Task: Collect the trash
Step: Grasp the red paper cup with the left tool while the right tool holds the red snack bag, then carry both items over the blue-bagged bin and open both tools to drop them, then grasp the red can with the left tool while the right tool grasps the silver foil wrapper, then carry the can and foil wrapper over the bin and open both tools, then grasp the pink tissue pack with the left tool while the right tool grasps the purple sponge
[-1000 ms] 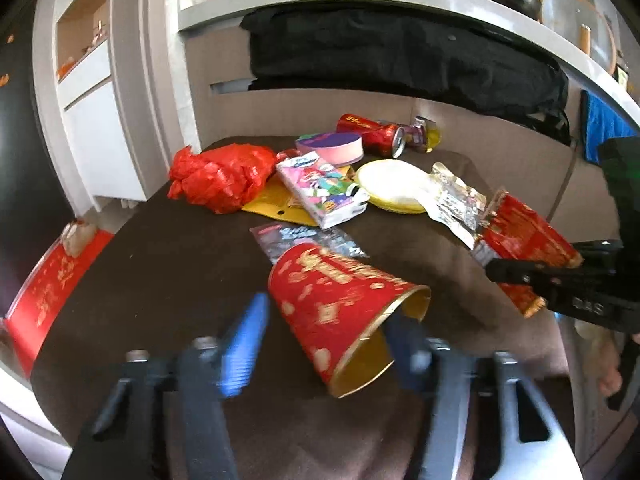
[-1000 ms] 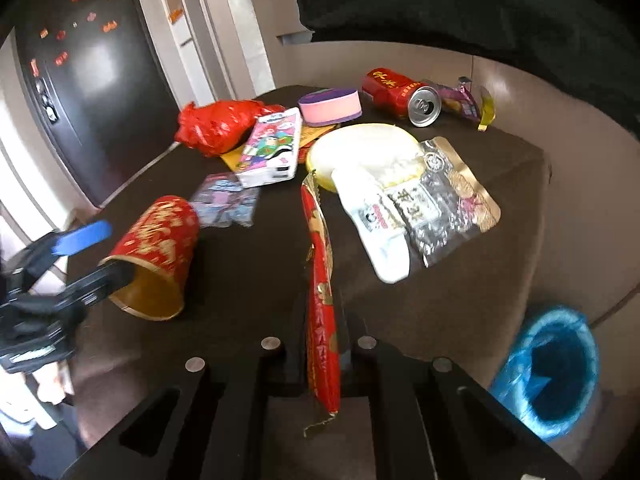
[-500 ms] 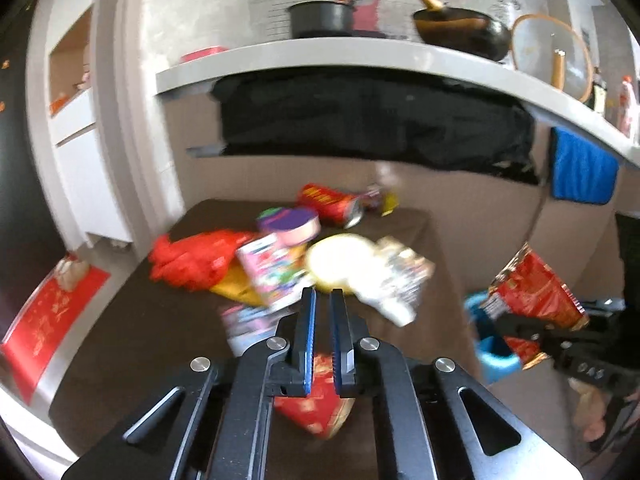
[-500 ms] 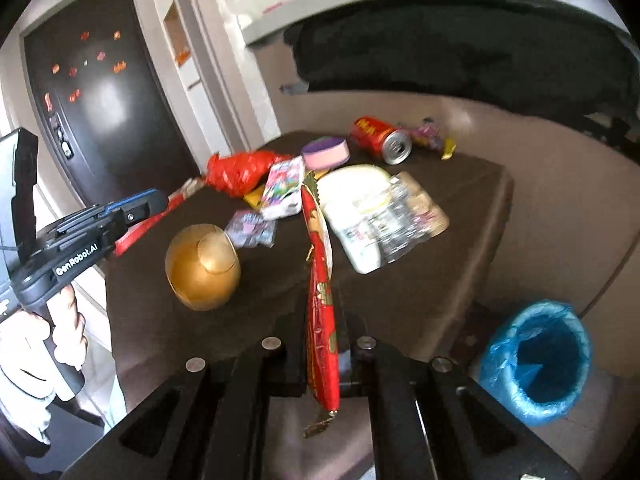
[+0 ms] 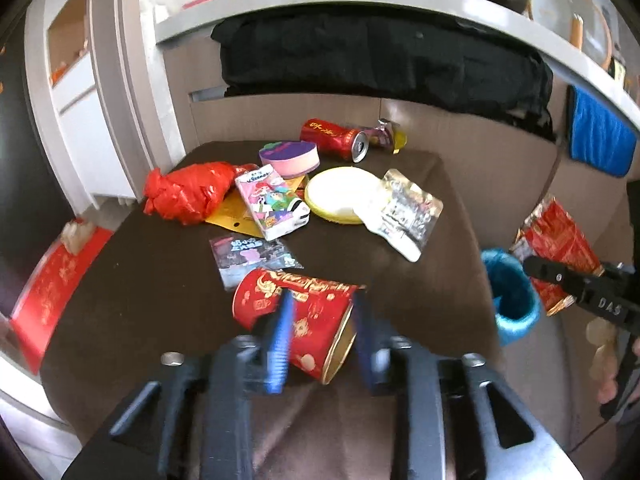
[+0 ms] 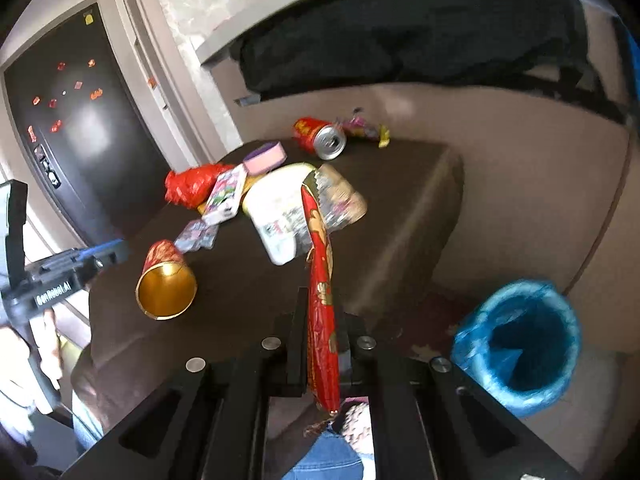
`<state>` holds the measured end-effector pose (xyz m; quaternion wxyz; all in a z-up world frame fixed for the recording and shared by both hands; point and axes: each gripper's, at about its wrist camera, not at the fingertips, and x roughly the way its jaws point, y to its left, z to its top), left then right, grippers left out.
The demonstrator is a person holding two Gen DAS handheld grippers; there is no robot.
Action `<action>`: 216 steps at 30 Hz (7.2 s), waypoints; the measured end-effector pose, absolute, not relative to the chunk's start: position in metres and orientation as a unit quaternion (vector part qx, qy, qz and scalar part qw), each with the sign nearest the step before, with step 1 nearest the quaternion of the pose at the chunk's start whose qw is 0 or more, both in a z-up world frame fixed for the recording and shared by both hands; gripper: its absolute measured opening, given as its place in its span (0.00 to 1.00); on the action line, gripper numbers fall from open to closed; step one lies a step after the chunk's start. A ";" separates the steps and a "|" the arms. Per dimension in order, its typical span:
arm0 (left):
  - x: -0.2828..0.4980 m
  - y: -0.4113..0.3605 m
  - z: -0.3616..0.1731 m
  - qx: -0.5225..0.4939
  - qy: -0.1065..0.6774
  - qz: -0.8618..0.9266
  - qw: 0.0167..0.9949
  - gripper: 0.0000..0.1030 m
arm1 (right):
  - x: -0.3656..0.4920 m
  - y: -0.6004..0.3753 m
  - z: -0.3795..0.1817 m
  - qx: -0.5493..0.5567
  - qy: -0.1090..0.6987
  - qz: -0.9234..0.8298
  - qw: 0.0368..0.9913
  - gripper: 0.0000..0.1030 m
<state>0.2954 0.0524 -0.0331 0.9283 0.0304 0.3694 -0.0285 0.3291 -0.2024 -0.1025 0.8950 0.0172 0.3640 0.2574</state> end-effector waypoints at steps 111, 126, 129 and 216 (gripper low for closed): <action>0.641 0.088 -0.049 -0.208 0.479 -0.057 0.851 0.76 | 0.620 -0.108 -0.077 -0.115 0.341 0.220 0.907 0.08; 0.677 0.057 -0.093 -0.235 0.542 0.027 0.806 0.74 | 0.550 -0.186 -0.069 -0.095 0.344 0.205 0.911 0.08; 0.673 0.049 -0.090 -0.225 0.537 0.002 0.813 0.57 | 0.549 -0.185 -0.070 -0.084 0.343 0.202 0.914 0.08; 0.426 0.121 -0.026 -0.067 0.355 -0.041 0.931 0.48 | 0.472 -0.116 -0.072 -0.030 0.350 0.291 0.890 0.59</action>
